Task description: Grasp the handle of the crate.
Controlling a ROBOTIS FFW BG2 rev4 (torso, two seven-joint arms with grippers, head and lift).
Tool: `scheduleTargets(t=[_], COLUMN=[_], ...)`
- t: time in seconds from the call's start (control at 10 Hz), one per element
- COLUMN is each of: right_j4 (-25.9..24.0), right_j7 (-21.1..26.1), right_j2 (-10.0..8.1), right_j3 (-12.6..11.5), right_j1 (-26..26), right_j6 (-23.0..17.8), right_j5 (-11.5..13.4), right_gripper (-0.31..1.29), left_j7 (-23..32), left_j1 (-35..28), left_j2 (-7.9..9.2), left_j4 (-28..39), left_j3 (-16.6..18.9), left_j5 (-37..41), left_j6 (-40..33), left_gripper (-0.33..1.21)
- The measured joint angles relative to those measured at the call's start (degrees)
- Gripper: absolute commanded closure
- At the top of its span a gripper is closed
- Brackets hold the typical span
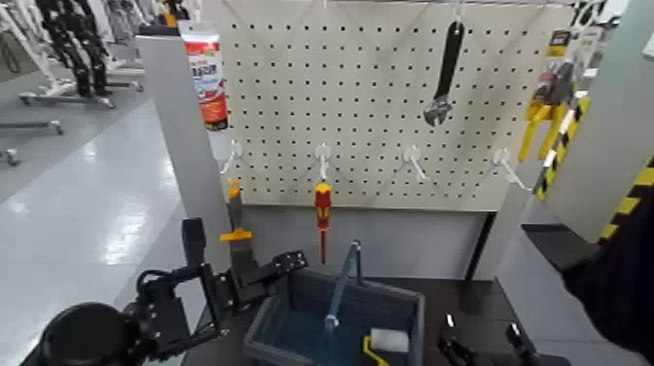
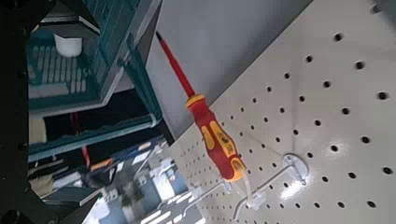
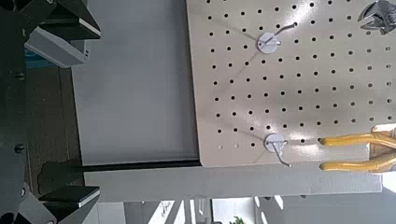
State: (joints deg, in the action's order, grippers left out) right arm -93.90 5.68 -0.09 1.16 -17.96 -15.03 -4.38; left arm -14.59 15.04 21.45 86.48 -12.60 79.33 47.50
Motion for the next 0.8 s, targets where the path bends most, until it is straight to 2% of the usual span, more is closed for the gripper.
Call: scheduleTargets(t=[0.4, 0.6, 0.8], right_j4=[0.4, 0.4, 0.6], right_j7=[0.0, 0.0, 0.0], right_j2=[0.0, 0.0, 0.0], right_j3=[0.4, 0.5, 0.8], right_j1=[0.4, 0.4, 0.6], right_j6=[-0.2, -0.3, -0.5], right_j5=[-0.3, -0.4, -0.5], right_gripper=[0.13, 0.13, 0.13], left_j7=[-6.4, -10.1, -12.2], left_j1=[8.3, 12.2, 15.3], left_j2=[1.22, 0.45, -0.92], left_j4=[-11.0, -16.3, -21.0], left_j3=[-7.4, -9.9, -11.0], left_j5=[8.3, 8.9, 8.9], left_j6=[4.2, 6.4, 7.6], left_gripper=[0.11, 0.11, 0.12])
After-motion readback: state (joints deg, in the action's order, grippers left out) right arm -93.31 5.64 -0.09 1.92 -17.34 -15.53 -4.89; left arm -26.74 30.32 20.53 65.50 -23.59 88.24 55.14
